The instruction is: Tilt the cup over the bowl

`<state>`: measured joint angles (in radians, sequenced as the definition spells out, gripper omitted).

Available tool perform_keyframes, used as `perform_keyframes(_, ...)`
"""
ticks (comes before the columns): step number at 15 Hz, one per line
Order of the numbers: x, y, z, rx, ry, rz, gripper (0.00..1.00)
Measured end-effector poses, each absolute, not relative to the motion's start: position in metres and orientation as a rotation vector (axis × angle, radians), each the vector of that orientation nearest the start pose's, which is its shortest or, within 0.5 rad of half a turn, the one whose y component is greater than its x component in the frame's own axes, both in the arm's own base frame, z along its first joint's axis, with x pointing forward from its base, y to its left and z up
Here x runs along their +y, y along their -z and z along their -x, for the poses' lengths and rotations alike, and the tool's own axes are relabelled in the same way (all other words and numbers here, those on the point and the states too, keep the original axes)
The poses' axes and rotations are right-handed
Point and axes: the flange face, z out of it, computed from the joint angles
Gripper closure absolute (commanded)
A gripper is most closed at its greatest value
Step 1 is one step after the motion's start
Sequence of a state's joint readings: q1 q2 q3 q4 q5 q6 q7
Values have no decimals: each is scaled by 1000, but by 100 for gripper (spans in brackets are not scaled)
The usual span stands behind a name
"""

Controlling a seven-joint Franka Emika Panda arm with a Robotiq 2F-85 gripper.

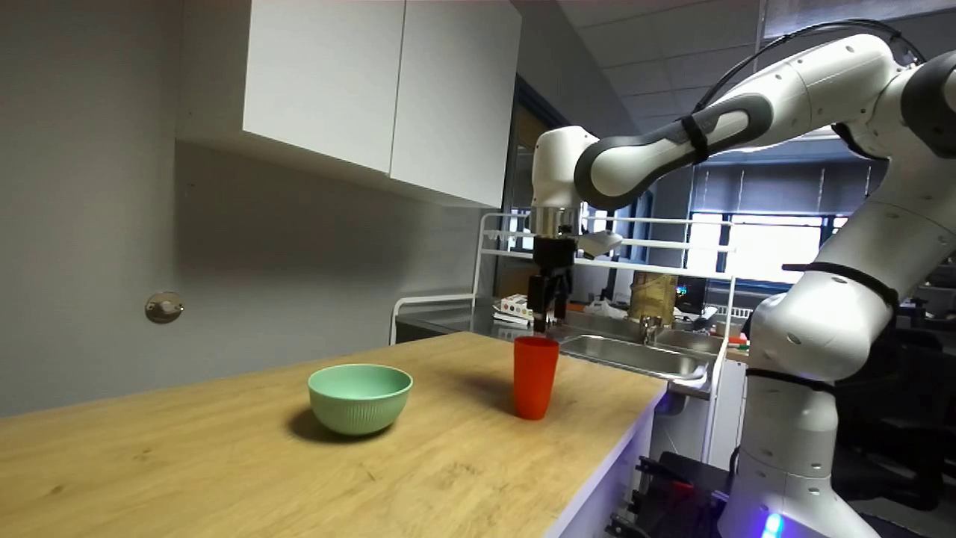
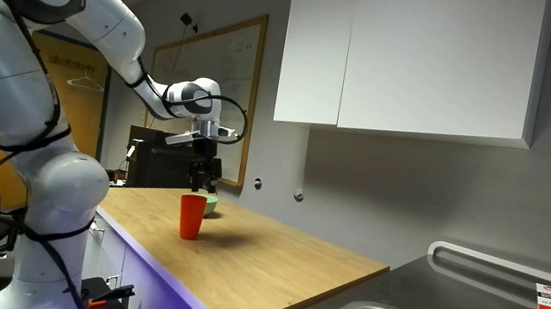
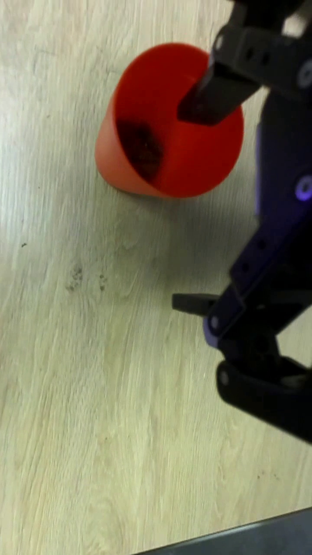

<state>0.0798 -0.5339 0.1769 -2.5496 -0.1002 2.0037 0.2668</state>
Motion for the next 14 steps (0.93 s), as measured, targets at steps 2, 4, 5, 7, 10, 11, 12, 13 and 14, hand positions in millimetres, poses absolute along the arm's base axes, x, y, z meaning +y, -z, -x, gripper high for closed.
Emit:
perform_keyframes(2,103,-438,-372,-12,58,3323,34)
perform_keyframes(4,107,-427,-376,-2,50,3321,48)
perform_keyframes(5,108,-420,-379,4,42,3318,58)
perform_keyframes(7,108,-407,-383,15,16,3311,73)
perform_keyframes(10,106,-391,-386,34,-15,3295,95)
perform_keyframes(11,106,-387,-387,39,-23,3292,99)
perform_keyframes(12,105,-385,-387,45,-28,3290,100)
perform_keyframes(13,105,-383,-387,53,-32,3290,100)
perform_keyframes(14,106,-383,-388,64,-31,3290,98)
